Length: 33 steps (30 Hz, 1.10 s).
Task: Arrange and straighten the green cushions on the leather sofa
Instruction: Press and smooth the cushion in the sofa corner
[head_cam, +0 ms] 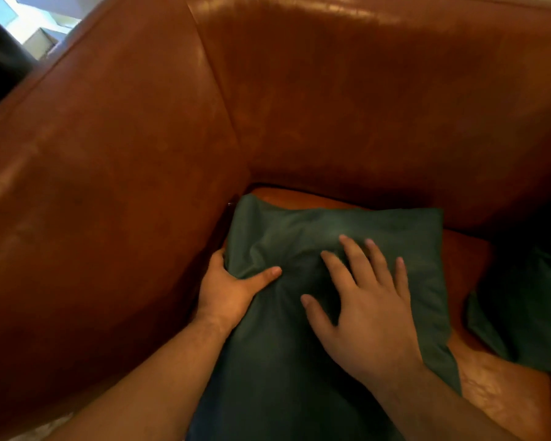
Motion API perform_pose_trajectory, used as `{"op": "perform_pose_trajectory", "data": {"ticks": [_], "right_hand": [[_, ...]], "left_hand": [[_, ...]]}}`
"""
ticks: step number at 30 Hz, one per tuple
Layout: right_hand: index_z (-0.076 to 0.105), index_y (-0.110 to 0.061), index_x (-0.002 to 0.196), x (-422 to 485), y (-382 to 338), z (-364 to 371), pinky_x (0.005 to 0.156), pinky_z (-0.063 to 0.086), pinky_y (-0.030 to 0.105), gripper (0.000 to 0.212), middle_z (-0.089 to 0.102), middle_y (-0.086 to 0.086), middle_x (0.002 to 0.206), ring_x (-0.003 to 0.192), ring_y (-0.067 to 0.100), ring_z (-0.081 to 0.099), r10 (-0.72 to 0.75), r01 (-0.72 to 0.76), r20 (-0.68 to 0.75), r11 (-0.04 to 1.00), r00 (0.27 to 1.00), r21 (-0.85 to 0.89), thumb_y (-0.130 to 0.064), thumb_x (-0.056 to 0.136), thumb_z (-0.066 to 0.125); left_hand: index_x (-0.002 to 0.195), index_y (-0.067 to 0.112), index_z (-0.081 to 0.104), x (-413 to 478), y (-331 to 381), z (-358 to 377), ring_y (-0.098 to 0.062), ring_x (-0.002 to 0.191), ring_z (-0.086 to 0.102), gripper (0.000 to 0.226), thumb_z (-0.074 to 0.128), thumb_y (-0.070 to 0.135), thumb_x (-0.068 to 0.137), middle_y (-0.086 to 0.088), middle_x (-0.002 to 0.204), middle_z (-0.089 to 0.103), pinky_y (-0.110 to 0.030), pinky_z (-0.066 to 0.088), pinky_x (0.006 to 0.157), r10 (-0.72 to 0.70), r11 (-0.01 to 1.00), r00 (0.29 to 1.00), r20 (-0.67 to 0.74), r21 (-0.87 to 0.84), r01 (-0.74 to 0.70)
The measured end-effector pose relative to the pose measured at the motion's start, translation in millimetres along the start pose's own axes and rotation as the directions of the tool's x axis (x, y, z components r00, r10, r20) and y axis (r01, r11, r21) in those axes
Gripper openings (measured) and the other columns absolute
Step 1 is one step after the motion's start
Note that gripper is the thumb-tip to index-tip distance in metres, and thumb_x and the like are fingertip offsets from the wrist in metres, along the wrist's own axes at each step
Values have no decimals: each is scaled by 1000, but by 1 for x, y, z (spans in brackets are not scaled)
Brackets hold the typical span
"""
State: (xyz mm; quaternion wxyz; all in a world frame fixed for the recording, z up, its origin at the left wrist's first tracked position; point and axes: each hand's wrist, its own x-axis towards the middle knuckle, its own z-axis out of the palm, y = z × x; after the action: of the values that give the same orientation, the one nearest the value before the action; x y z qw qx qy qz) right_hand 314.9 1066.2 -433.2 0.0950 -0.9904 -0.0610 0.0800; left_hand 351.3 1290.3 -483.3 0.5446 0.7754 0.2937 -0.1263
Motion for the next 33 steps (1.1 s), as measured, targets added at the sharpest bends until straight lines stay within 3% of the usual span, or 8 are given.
{"op": "perform_pose_trajectory", "data": {"ticks": [5,9,12,15,21,26,29,33], "right_hand": [[6,-33,171,-5,-3,23,132,-1,50,88,-4,-8,179,164,19,-12,-66,64,226,998,972,16,-81,97,10],[29,-37,166,34,-2,-1,130,20,43,75,22,-11,176,162,15,18,-103,79,231,991,968,111,-71,100,28],[57,-29,151,43,12,-18,122,35,48,64,50,-3,162,149,20,47,-102,101,6,991,995,91,-59,98,40],[35,-32,164,26,28,-7,128,14,59,72,29,3,174,161,29,24,11,-15,-66,998,998,-54,-65,100,35],[-2,-42,168,34,49,22,131,3,56,80,1,-3,179,165,22,0,80,-81,159,997,984,-5,-76,96,7],[18,-43,168,54,67,-4,132,12,50,81,17,-9,177,163,13,14,16,-69,236,974,972,215,-76,94,22],[35,-31,164,53,78,-10,129,21,55,80,31,-4,174,160,18,26,70,-67,-42,996,997,59,-75,99,23],[3,-38,169,34,94,12,130,11,58,93,-2,-7,179,165,20,-4,227,-237,148,970,963,56,-87,90,4]], "left_hand": [[137,45,42,-33,-5,-6,8,127,58,94,79,84,60,19,139,58,-27,50,112,313,937,949,-48,181,-300],[166,23,29,-75,-20,-1,-26,165,16,103,61,76,84,-6,177,18,-49,16,131,645,472,718,263,602,-644],[171,31,9,-86,-25,8,-29,166,-10,103,42,84,89,-4,180,-10,-58,3,130,457,337,770,445,715,-613],[165,36,-20,-90,-24,15,-26,160,-32,104,24,88,86,-1,171,-38,-59,-9,130,286,287,824,489,777,-561],[137,17,61,-84,22,33,-43,136,53,76,54,70,82,-19,146,54,-65,37,119,534,297,764,363,765,-571],[170,31,-1,-43,36,46,-34,165,-13,93,20,80,94,-9,179,-12,-64,1,130,434,183,779,452,802,-568],[166,33,-21,-30,17,49,-32,162,-25,95,4,85,90,-5,176,-28,-63,-6,129,344,182,832,436,838,-514],[163,33,-27,-31,13,53,-31,162,-26,96,2,87,89,-3,174,-32,-62,-5,130,315,194,830,459,825,-530]]}}
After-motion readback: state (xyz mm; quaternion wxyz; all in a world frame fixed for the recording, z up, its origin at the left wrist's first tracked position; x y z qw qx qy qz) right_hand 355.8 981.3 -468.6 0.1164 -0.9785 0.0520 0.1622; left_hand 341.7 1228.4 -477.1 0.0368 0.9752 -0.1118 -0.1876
